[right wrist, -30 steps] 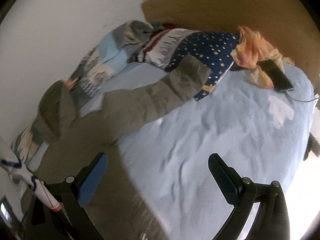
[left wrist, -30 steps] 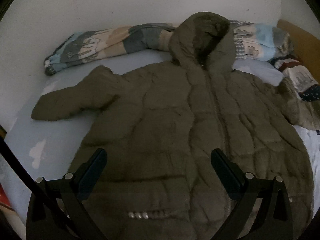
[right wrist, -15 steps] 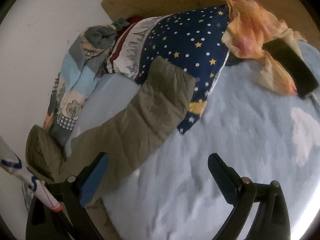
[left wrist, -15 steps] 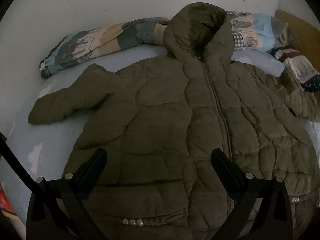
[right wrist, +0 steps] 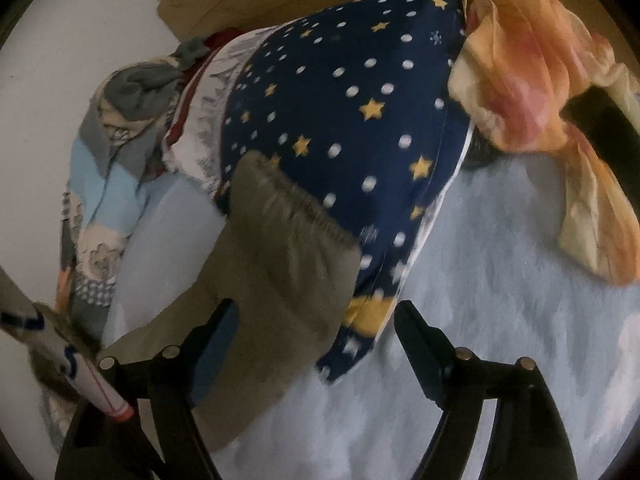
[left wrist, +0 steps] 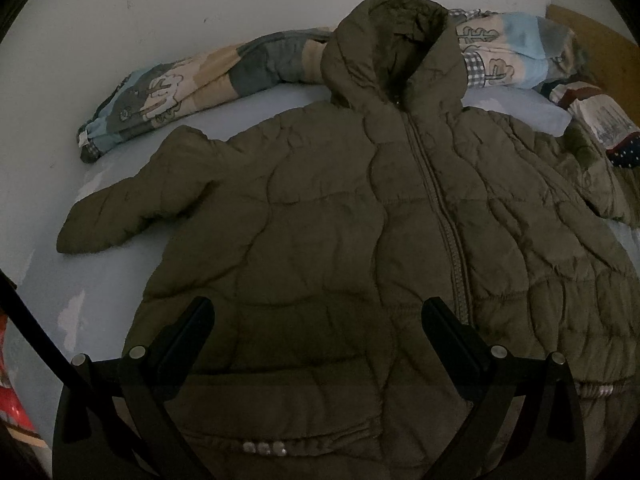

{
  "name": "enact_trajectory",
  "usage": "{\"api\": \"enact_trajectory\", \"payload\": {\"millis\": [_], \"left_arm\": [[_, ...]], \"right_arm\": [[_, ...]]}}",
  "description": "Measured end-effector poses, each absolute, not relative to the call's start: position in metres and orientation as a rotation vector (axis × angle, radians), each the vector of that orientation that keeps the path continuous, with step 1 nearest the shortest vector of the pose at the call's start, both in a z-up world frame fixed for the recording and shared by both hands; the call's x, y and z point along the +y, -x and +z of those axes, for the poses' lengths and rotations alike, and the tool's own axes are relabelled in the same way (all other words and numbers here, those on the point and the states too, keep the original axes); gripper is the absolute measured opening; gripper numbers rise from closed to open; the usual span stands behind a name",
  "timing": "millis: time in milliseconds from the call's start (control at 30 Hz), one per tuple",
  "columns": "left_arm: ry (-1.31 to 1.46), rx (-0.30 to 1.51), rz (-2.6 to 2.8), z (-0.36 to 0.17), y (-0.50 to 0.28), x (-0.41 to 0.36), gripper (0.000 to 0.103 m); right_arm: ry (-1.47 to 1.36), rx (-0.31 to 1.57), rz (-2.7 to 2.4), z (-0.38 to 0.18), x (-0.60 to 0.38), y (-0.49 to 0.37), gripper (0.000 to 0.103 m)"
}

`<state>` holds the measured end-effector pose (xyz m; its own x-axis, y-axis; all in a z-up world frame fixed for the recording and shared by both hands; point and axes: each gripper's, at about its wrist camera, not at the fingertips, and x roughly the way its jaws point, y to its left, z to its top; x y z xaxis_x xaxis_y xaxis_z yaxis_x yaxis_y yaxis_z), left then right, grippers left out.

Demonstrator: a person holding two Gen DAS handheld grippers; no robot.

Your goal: Fold large clothes

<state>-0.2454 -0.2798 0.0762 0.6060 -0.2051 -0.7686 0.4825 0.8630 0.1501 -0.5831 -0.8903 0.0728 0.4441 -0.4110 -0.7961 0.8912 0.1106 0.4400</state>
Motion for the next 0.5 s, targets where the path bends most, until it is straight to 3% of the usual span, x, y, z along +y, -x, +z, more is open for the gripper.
{"api": "enact_trajectory", "payload": {"millis": [100,167,267,333,500], "left_arm": [[-0.366,0.830,-0.408,0.074,0.245,-0.280,0.103],[-0.365,0.836,-0.411,0.073,0.245,-0.281,0.103],[-0.376,0.841,-0.410,0.071,0.245,-0.284,0.103],[-0.383,0.842,-0.411,0.071,0.246,-0.285,0.103],[-0.362,0.832,-0.418,0.075,0.247,-0.283,0.103]], "right_arm": [[-1.066,0.552,-1.040,0.065,-0.905,0.582,0.072],[-1.083,0.569,-1.016,0.056,-0.913,0.577,0.043],[-1.050,0.581,-1.017,0.054,-0.912,0.570,0.025],[-1.027,0.536,-1.006,0.064,-0.904,0.571,0.019],[-0.952,0.463,-1.022,0.109,-0.884,0.577,0.016]]}}
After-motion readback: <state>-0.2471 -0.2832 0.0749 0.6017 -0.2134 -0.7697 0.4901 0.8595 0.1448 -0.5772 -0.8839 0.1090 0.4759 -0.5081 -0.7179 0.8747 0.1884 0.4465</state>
